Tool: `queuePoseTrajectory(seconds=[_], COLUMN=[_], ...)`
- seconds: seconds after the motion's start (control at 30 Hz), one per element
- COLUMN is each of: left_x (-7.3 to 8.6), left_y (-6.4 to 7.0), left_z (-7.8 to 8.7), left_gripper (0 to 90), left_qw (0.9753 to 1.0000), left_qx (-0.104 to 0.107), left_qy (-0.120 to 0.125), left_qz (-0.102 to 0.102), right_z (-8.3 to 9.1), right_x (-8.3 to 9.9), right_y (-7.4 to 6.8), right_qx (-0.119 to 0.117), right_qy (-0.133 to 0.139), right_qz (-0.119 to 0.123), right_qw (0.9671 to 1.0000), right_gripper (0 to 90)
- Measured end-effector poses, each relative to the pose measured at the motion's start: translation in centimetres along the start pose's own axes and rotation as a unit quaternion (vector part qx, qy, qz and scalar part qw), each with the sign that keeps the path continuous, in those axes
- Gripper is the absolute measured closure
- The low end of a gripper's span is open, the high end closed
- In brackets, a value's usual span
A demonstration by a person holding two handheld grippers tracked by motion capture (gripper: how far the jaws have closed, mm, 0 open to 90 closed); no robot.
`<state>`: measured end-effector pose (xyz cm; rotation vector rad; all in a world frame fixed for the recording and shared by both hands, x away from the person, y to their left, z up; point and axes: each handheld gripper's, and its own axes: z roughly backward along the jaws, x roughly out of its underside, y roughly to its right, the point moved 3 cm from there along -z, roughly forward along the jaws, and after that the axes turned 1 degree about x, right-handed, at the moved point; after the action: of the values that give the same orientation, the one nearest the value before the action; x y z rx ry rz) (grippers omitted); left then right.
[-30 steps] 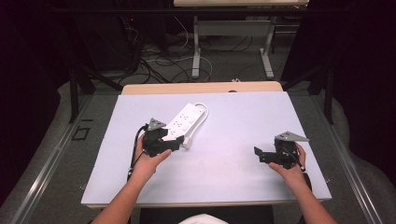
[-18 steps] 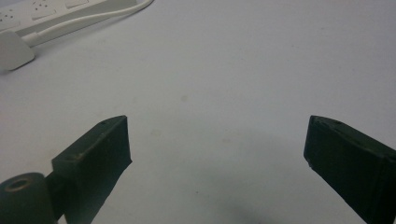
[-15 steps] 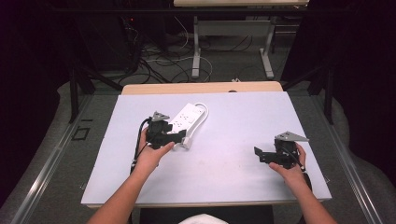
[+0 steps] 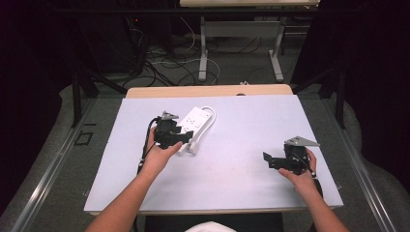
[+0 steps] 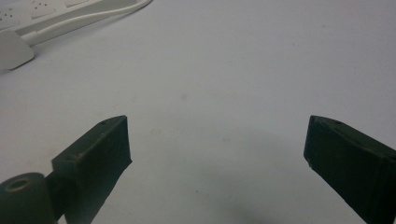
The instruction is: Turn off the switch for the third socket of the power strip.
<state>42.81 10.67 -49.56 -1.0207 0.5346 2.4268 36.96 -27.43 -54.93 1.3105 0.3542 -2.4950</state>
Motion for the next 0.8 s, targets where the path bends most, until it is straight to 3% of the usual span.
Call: queuePoseTrajectory(seconds=[0.33,0.63,0.8], left_x=[0.0,0.2,0.3], left_y=[-1.0,-1.5,-1.6], left_z=[-0.9,-2.1,-2.7], left_gripper=[55.1,63.9,67.8], left_qw=[0.9991,0.9956,0.9945], left_qx=[0.008,0.01,-0.001], left_qy=[-0.026,-0.065,-0.08], left_qz=[0.033,0.068,0.068], right_z=[-0.1,-0.2,-0.2], right_x=[0.0,0.1,0.1], right_y=[-0.1,-0.1,0.0], right_qx=[0.0,-0.002,-0.003], right_qy=[-0.003,-0.004,-0.003], right_qz=[-0.006,-0.004,-0.001], right_qw=[1.0,1.0,1.0], right_gripper=[6.5,6.5,6.5])
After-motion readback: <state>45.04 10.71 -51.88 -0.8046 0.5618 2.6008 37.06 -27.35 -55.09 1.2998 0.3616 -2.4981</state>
